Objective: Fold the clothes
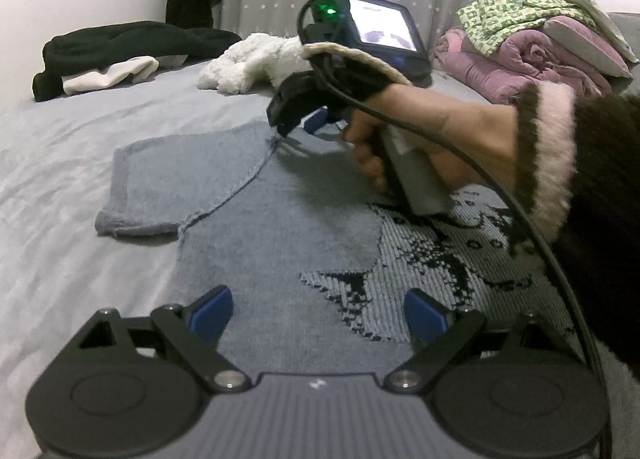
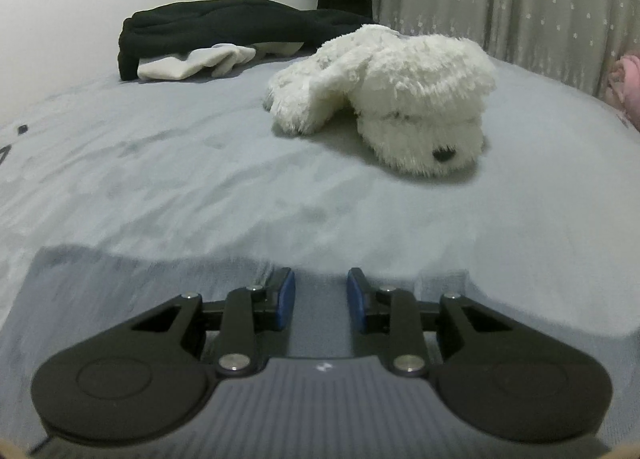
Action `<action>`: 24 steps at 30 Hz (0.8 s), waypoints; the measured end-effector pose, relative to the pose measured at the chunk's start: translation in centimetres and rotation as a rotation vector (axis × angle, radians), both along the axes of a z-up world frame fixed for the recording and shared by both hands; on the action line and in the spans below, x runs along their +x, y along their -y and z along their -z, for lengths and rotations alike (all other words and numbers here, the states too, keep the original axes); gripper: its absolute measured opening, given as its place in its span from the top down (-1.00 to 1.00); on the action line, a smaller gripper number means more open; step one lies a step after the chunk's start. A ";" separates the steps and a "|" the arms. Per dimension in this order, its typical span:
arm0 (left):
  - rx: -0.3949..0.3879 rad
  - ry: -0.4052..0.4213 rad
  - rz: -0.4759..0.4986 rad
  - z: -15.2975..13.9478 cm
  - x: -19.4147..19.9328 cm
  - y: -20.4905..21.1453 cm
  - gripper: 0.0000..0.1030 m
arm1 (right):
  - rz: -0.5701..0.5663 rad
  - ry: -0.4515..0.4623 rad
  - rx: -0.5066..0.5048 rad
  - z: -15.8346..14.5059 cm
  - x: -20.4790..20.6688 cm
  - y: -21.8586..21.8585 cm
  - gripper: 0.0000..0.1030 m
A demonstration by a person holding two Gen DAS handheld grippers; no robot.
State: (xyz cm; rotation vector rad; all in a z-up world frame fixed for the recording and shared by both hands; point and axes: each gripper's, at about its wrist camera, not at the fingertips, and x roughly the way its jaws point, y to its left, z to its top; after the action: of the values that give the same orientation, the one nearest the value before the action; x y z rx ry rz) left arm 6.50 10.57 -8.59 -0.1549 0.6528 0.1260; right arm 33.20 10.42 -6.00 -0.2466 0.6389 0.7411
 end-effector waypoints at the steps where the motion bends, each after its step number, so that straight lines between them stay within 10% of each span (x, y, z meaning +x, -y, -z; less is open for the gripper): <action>1: -0.003 -0.002 -0.001 0.0 0.1 -0.1 -0.82 | 0.004 0.002 0.011 -0.1 0.0 0.0 0.41; 16: -0.055 0.036 -0.007 -1.3 0.3 -0.7 -0.82 | 0.172 0.042 0.043 -3.8 -7.9 13.7 0.14; 24: 0.091 0.078 0.127 -0.4 -2.1 2.7 -0.82 | 0.322 0.025 -0.035 -1.0 -15.8 23.0 -0.10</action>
State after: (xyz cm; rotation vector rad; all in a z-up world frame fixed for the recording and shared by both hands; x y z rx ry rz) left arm 4.36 7.86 -8.16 -0.0306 0.5766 0.0269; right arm 17.38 -12.56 -5.00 -0.1792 0.6492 0.4171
